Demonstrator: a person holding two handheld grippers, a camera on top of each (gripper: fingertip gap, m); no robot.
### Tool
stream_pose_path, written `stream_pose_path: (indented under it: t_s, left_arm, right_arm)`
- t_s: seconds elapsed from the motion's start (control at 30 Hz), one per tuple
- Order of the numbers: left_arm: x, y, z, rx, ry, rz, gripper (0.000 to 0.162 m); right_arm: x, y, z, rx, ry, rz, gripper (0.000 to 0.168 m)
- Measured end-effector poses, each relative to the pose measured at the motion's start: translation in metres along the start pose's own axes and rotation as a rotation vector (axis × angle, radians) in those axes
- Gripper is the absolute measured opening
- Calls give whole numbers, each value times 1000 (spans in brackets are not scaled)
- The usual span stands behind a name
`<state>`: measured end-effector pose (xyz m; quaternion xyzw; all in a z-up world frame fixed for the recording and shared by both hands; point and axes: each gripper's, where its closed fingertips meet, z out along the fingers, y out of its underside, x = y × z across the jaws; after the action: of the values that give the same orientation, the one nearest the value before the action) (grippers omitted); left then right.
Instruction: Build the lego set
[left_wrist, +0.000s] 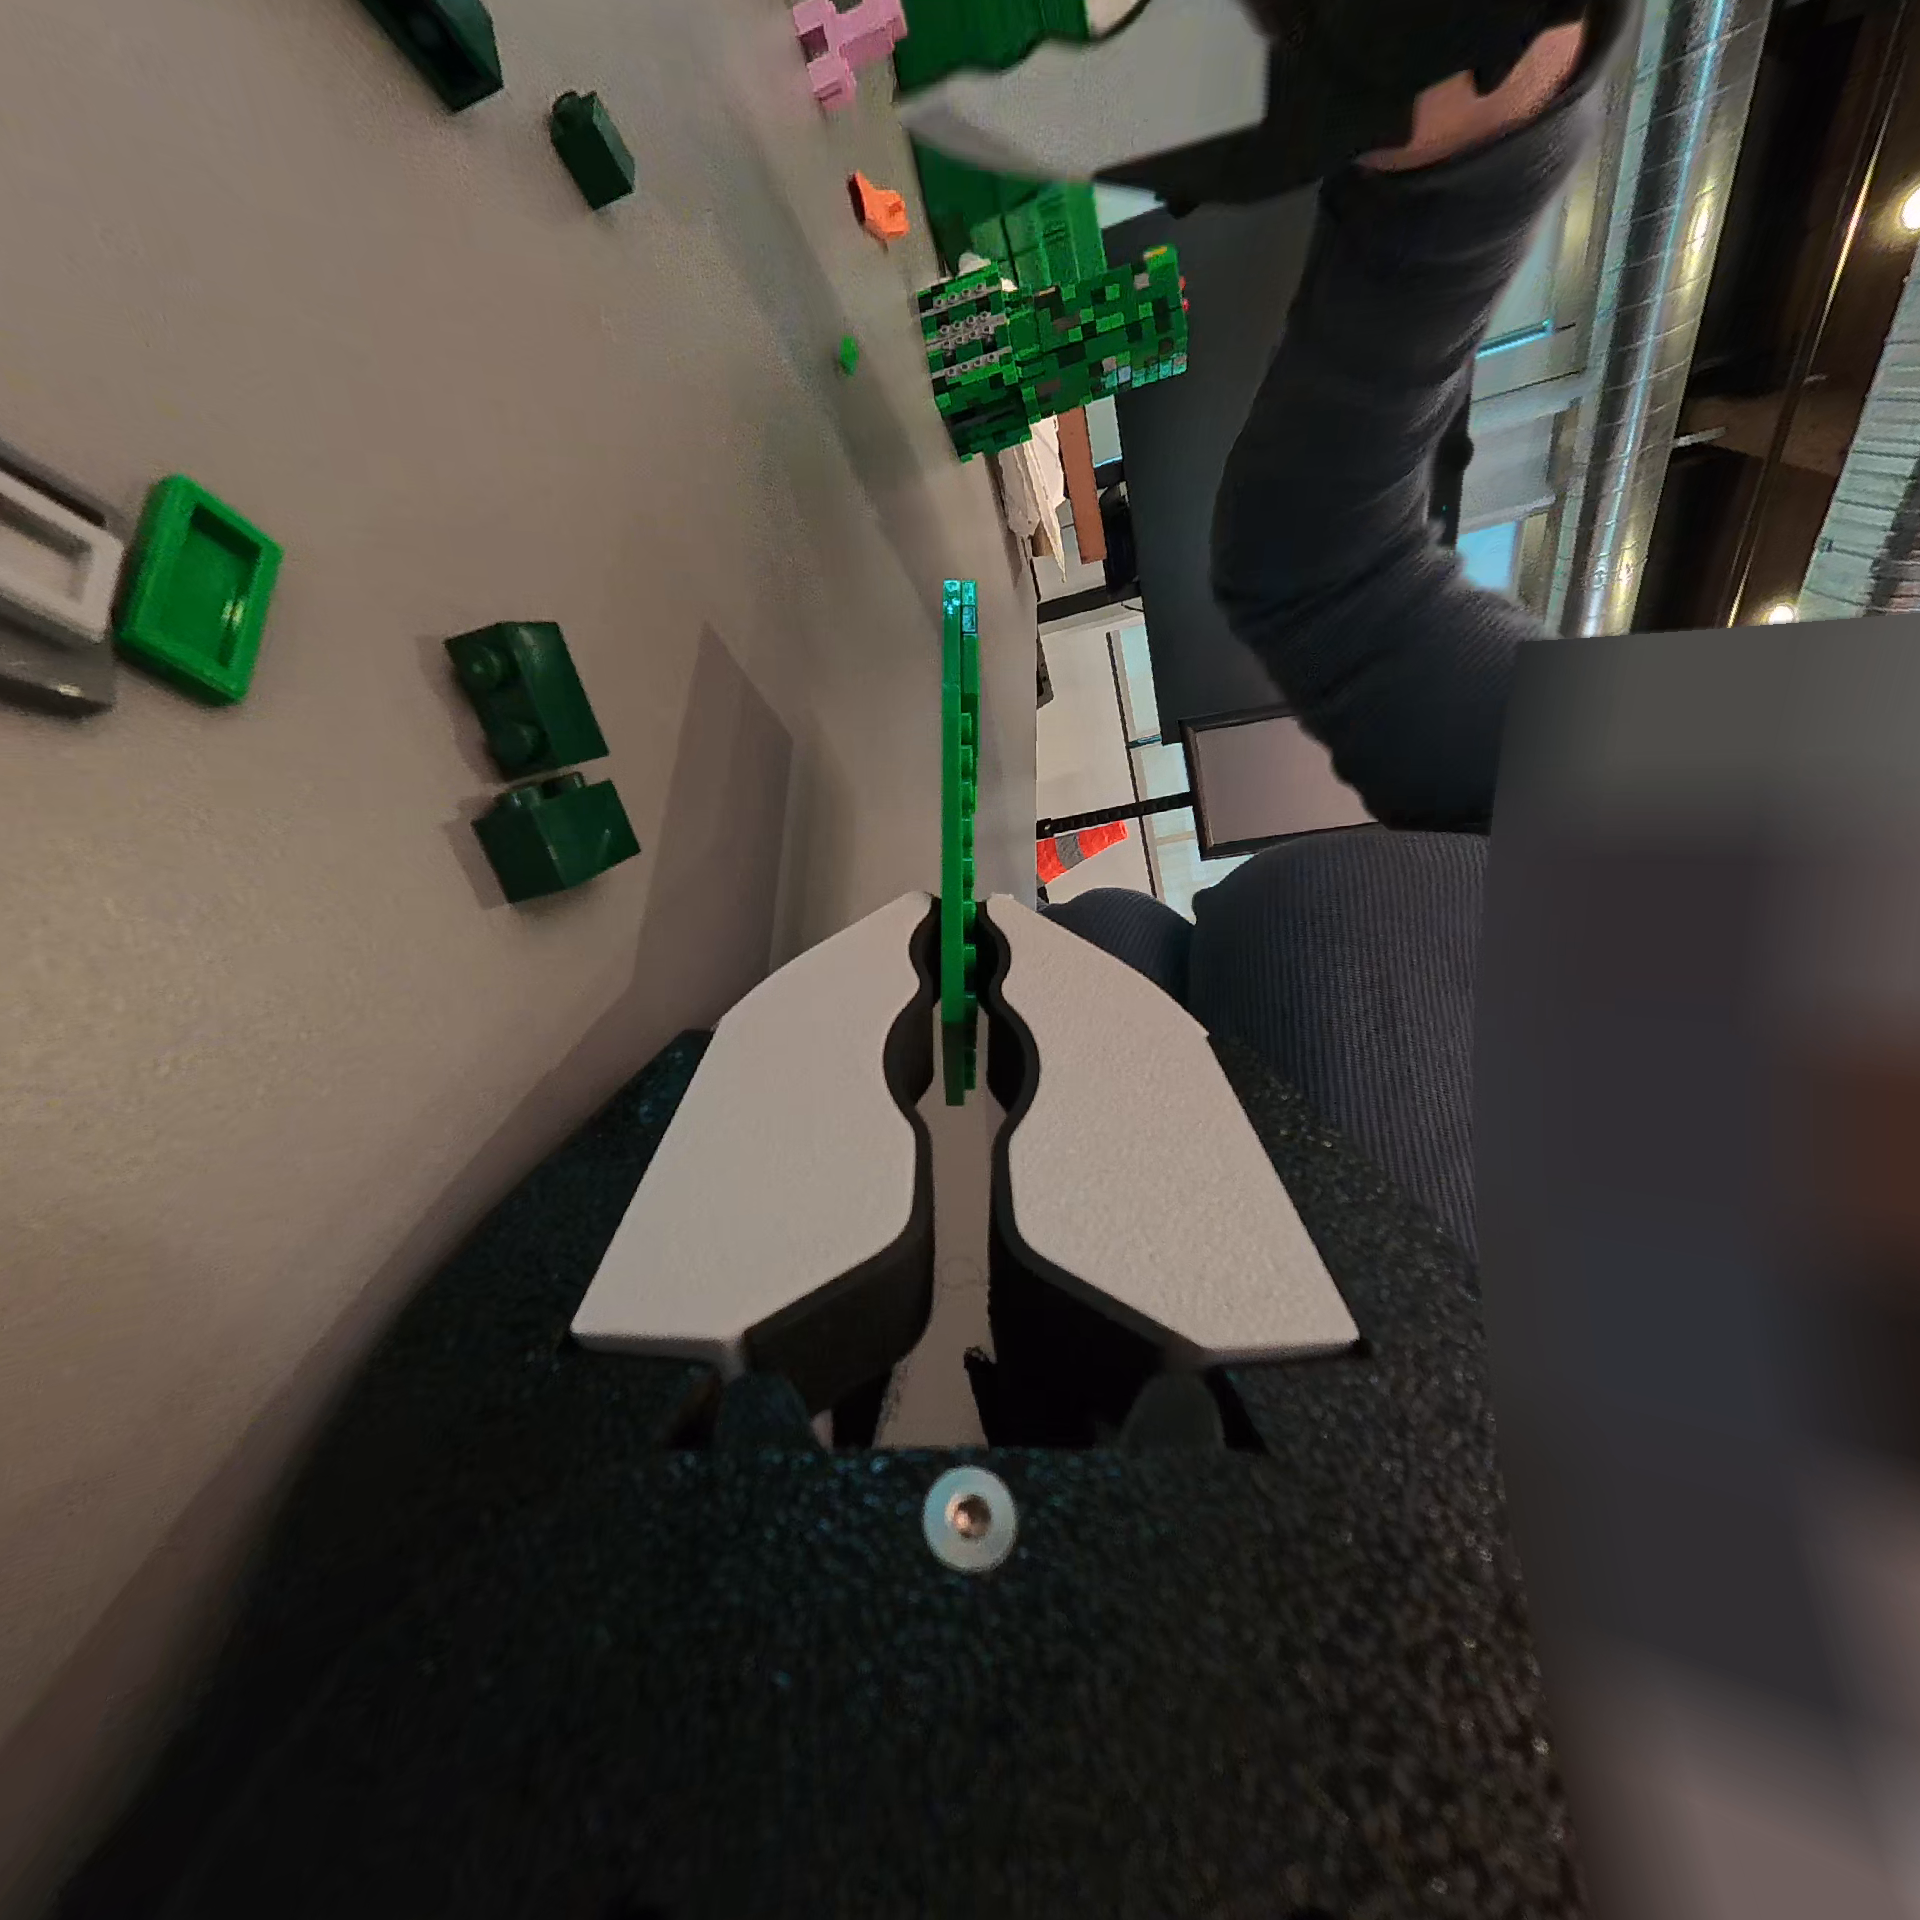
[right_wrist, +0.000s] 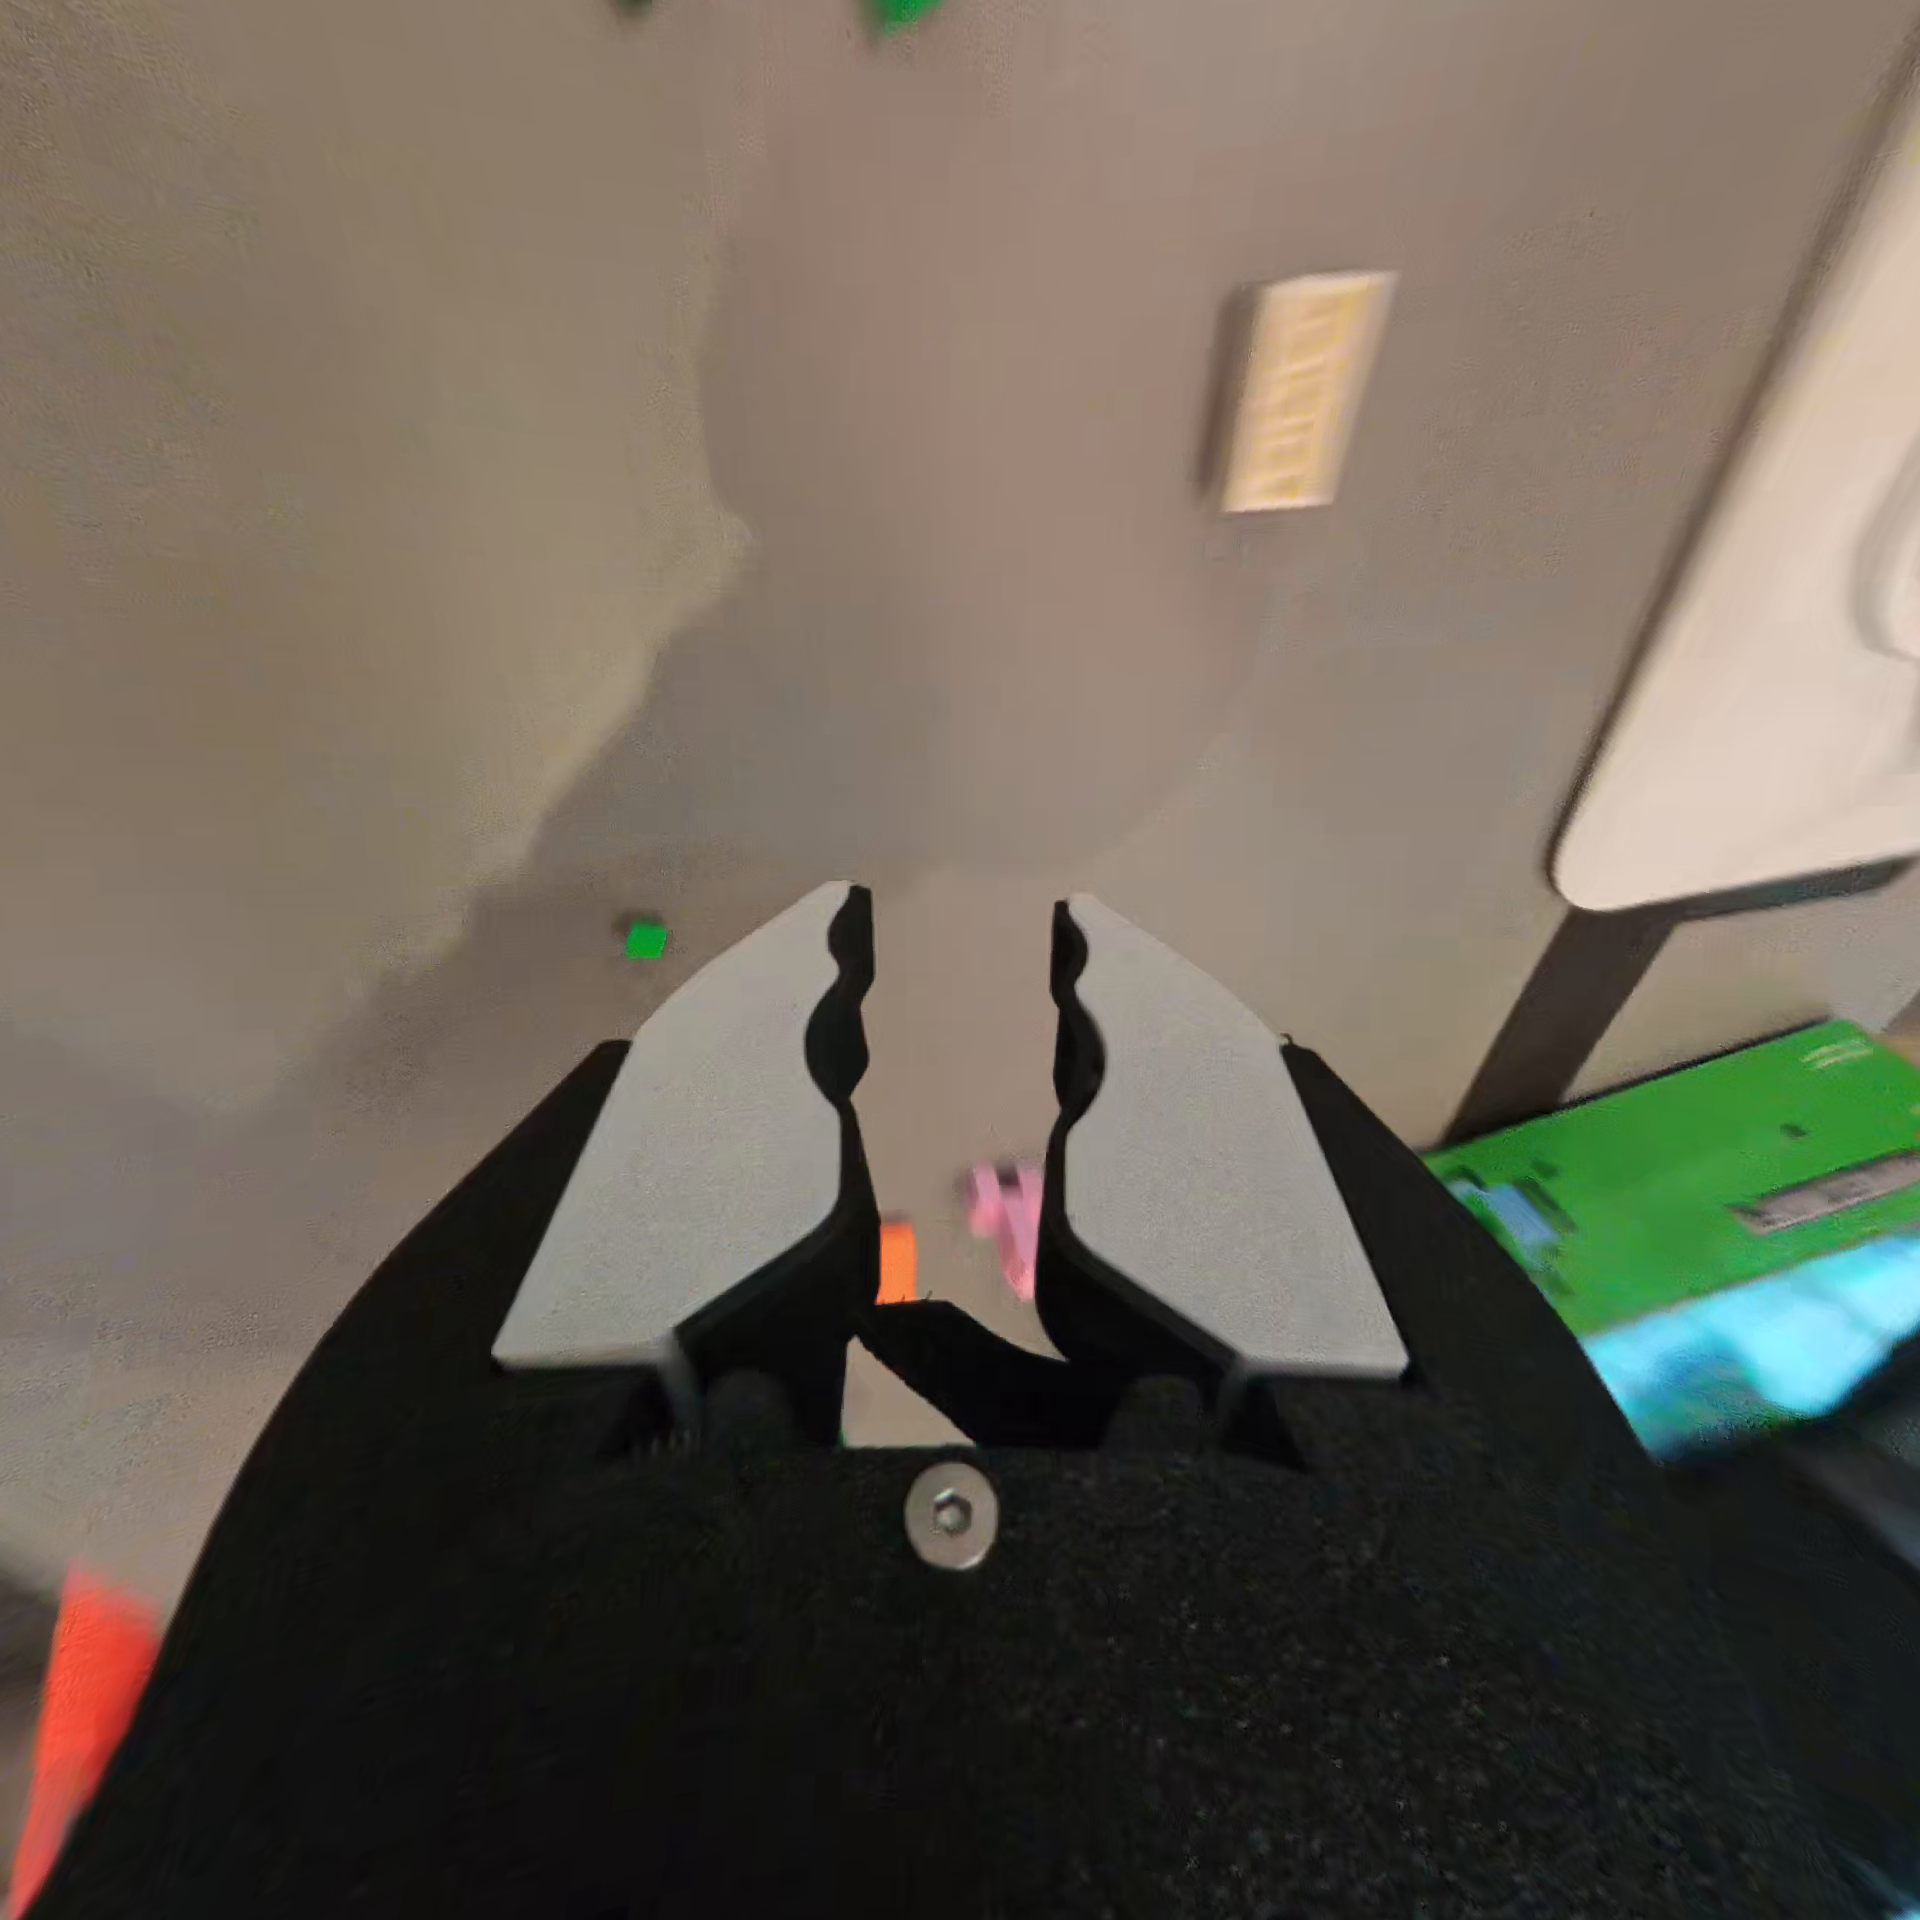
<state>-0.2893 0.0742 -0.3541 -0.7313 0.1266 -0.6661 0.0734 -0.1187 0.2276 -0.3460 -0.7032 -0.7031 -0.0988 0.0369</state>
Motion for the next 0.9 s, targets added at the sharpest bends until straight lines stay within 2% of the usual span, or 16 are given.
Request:
stream_pose_path:
  t_s: [0.1,0.17,0.23,0.33,0.43,0.5,0.67,0.77,0.9]
  left_arm:
    - [0,0,0,0,1,-1,4]
    - [0,0,0,-1,0,-1,4]
    - [0,0,0,-4,-3,0,4]
    - [0,0,0,-5,1,-2,4]
    - [0,1,1,-11,4,-1,5]
    - [0,2,1,-16,5,2,5]
    - [1,4,2,-36,8,5,4]
    - [1,4,2,-35,8,3,4]
    - [1,4,2,-33,8,2,4]
  right_arm:
    - [-11,-1,-14,430,-31,281,30]
    - [-28,4,-14,624,-43,399,24]
    - [-48,12,-5,712,-27,422,24]
    - [-83,16,9,774,-64,249,27]
    - [-87,20,18,779,-2,61,23]
    - [-85,19,20,765,-25,-30,22]
    - [-79,23,29,592,-123,-187,17]
    - [-75,23,33,508,-238,-38,11]
    - [-64,23,32,489,-219,338,9]
